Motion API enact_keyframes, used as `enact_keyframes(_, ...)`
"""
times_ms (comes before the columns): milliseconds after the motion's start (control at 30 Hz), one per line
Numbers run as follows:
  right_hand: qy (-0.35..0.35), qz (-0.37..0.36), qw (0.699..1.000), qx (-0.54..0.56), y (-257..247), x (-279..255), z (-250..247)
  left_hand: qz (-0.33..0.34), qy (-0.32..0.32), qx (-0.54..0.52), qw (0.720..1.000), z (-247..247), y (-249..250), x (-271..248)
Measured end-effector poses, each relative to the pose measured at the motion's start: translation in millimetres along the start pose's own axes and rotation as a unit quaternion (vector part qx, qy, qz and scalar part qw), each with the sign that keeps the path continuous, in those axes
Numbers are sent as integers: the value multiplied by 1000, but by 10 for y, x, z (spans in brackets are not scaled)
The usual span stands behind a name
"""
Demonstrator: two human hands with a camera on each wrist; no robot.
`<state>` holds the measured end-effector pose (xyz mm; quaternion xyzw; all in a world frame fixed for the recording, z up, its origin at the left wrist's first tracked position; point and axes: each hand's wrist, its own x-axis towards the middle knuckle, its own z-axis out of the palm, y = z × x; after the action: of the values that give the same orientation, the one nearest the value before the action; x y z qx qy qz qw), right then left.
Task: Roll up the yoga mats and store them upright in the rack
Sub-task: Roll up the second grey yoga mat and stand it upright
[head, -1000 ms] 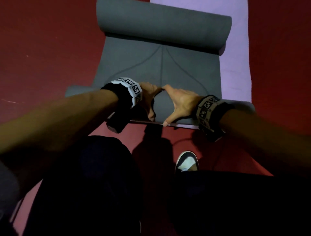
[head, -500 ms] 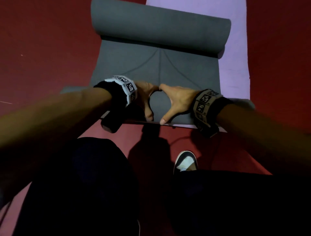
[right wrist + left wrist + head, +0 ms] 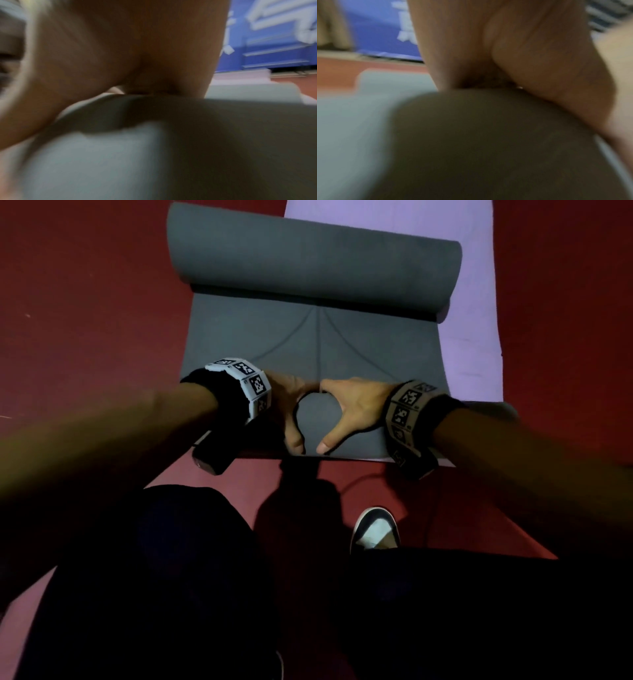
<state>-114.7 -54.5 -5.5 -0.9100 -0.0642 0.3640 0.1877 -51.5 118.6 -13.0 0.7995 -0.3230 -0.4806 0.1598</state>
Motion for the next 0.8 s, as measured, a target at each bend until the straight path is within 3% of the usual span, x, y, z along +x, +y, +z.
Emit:
enact_keyframes(100,0,2,999,-39,5,-9,126,-22,-24,-14,999,-2,-23,-3)
enact_keyframes(200,11,6,999,-45,52,-7,134,-20,-5,6,1000,74,-15,40)
enact_keyframes(267,11,15,1000,-22,91,-12,63,-8,35,49,998,100,54,17)
enact_keyframes(400,-16,31,999,13,131,-6,-74,-17,41,158,986,68,153,23)
enact_keyframes(500,-15,25,999,35,105,-13,-53,-26,41,122,991,32,88,21)
enact_keyframes(633,9,3,1000,-24,47,-30,106,-12,-28,-15,999,-15,-34,3)
enact_keyframes(800,50,3,998,-49,93,-21,99,-29,-12,10,999,18,-5,49)
